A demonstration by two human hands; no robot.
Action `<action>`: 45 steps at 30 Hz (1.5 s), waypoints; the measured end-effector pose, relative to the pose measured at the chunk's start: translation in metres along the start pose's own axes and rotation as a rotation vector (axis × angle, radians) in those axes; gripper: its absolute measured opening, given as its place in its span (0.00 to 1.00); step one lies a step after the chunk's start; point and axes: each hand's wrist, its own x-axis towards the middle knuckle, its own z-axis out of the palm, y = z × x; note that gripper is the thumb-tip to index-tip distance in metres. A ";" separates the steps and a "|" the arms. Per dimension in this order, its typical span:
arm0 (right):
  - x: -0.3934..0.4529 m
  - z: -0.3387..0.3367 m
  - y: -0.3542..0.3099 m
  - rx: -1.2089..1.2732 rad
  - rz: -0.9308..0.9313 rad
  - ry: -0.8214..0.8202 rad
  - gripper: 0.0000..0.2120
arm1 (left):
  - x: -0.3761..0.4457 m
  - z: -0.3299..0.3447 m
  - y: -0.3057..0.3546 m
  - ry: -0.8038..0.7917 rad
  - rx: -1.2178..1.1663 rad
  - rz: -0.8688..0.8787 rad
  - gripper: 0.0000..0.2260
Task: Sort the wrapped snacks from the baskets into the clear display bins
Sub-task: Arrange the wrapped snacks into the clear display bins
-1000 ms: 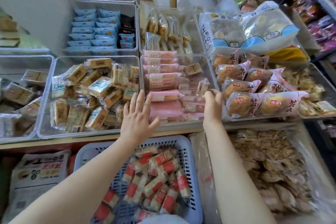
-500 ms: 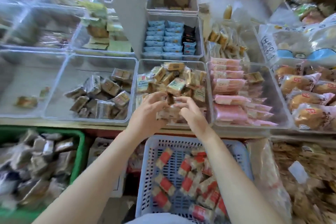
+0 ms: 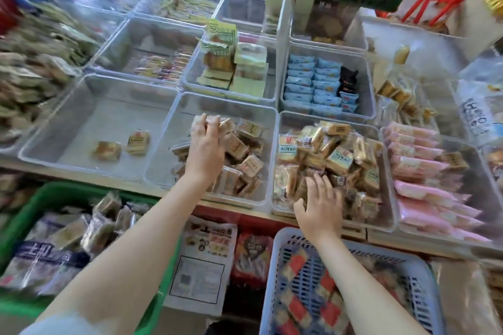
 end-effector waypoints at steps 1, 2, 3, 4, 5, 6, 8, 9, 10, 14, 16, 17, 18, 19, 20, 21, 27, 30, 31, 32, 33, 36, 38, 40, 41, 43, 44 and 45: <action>0.000 0.001 -0.001 -0.017 0.006 0.002 0.31 | 0.010 0.006 -0.004 -0.114 0.029 -0.029 0.27; 0.001 0.002 -0.001 -0.037 0.006 0.013 0.31 | 0.016 0.013 -0.009 -0.255 0.129 -0.042 0.32; 0.001 0.002 -0.002 -0.056 0.006 0.019 0.31 | 0.020 0.021 -0.015 -0.369 0.287 -0.023 0.37; 0.002 0.002 -0.002 -0.073 0.007 0.018 0.31 | 0.020 0.029 -0.021 -0.449 0.449 0.015 0.41; 0.002 0.002 -0.003 -0.085 0.011 0.016 0.31 | 0.020 0.035 -0.025 -0.495 0.556 0.049 0.43; 0.002 0.003 -0.003 -0.091 0.012 0.017 0.31 | 0.021 0.038 -0.027 -0.527 0.598 0.061 0.44; 0.003 0.003 -0.003 -0.104 0.005 0.023 0.30 | 0.027 0.038 -0.024 -0.555 0.575 0.057 0.44; 0.003 0.004 -0.002 -0.111 0.001 0.030 0.29 | 0.030 0.035 -0.020 -0.561 0.558 0.050 0.43; 0.004 0.005 -0.002 -0.119 -0.001 0.038 0.29 | 0.032 0.032 -0.016 -0.564 0.549 0.046 0.42; 0.004 0.004 -0.001 -0.101 -0.011 0.024 0.30 | 0.018 0.035 0.011 -0.439 0.450 0.099 0.34; 0.003 0.000 -0.002 -0.061 -0.021 -0.039 0.32 | -0.008 0.046 0.035 -0.363 0.302 0.154 0.28; 0.003 -0.001 -0.001 -0.020 -0.028 -0.068 0.32 | -0.023 0.052 0.046 -0.312 0.224 0.195 0.25; 0.003 -0.005 0.002 0.042 -0.039 -0.074 0.31 | -0.038 0.060 0.057 -0.248 0.158 0.251 0.20; 0.004 -0.011 0.006 0.118 -0.050 -0.074 0.28 | -0.052 0.068 0.067 -0.183 0.103 0.301 0.17; 0.003 -0.019 0.012 0.185 -0.063 -0.050 0.25 | -0.065 0.076 0.078 -0.132 0.057 0.337 0.13; 0.002 -0.027 0.023 0.224 -0.085 0.022 0.22 | -0.076 0.086 0.090 -0.111 0.027 0.361 0.12; 0.003 -0.085 0.153 0.264 0.092 0.355 0.16 | -0.102 0.153 0.182 -0.277 0.064 0.436 0.18; 0.010 -0.105 0.234 0.201 0.267 0.302 0.11 | -0.108 0.194 0.230 -0.324 0.102 0.475 0.17; 0.013 -0.110 0.257 0.167 0.318 0.255 0.13 | -0.110 0.209 0.245 -0.334 0.118 0.480 0.18; 0.017 -0.113 0.279 0.137 0.353 0.212 0.14 | -0.113 0.223 0.257 -0.352 0.145 0.477 0.20; 0.022 -0.115 0.298 0.113 0.369 0.178 0.15 | -0.115 0.238 0.267 -0.382 0.184 0.457 0.23; 0.044 -0.118 0.342 0.123 0.366 0.130 0.17 | -0.123 0.277 0.274 -0.482 0.259 0.311 0.29; 0.064 -0.118 0.362 0.134 0.347 0.105 0.19 | -0.126 0.289 0.271 -0.471 0.299 0.265 0.32; 0.089 -0.116 0.375 0.106 0.322 0.095 0.23 | -0.128 0.293 0.271 -0.445 0.347 0.277 0.32; 0.100 -0.115 0.379 0.095 0.314 0.087 0.24 | -0.130 0.293 0.272 -0.448 0.368 0.276 0.32; 0.121 -0.110 0.383 0.067 0.287 0.081 0.26 | -0.131 0.294 0.274 -0.454 0.412 0.264 0.32; 0.131 -0.108 0.384 0.053 0.271 0.081 0.27 | -0.132 0.295 0.275 -0.453 0.431 0.257 0.32; 0.141 -0.106 0.385 0.040 0.253 0.080 0.28 | -0.132 0.295 0.276 -0.452 0.443 0.249 0.32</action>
